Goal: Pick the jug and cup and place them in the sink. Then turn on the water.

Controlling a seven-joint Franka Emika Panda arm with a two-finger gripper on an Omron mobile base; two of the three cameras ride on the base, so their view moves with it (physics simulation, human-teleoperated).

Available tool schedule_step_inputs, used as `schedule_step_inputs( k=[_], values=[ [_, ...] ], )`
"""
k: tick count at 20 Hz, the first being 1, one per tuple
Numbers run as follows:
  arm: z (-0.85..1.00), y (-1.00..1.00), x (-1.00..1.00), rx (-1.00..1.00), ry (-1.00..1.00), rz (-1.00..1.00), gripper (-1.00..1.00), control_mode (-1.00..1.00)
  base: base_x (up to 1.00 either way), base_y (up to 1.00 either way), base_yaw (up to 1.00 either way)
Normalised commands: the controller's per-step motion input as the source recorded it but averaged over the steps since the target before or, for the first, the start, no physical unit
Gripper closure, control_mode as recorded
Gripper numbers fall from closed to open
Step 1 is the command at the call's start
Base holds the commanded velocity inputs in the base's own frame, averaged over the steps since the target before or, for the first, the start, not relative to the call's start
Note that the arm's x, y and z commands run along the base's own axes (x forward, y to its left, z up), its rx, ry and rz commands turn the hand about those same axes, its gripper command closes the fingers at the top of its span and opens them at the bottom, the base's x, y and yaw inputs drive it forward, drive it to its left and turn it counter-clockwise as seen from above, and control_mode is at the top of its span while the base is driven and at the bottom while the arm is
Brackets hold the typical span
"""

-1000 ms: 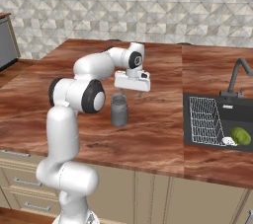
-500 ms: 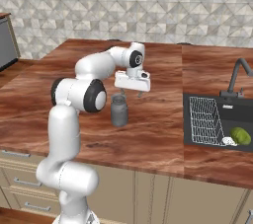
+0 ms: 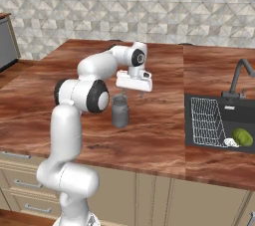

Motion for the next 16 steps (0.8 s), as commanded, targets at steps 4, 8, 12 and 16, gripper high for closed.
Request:
schedule_step_inputs(
  k=[4, 8, 12, 16],
  values=[
    [0.0, 0.0, -0.22, 0.0, -0.05, 0.0, -1.0, -1.0, 0.0, 0.0, 0.0],
    [0.0, 0.01, -0.38, 0.0, -0.02, 0.0, -1.0, -1.0, 0.0, 0.0, 0.0],
    [0.0, 0.04, -0.33, 0.0, -0.04, 0.0, -1.0, -1.0, 0.0, 0.0, 0.0],
    [-0.08, 0.11, -0.08, 0.0, -0.07, 0.0, -1.0, -1.0, 0.0, 0.0, 0.0]
  ],
)
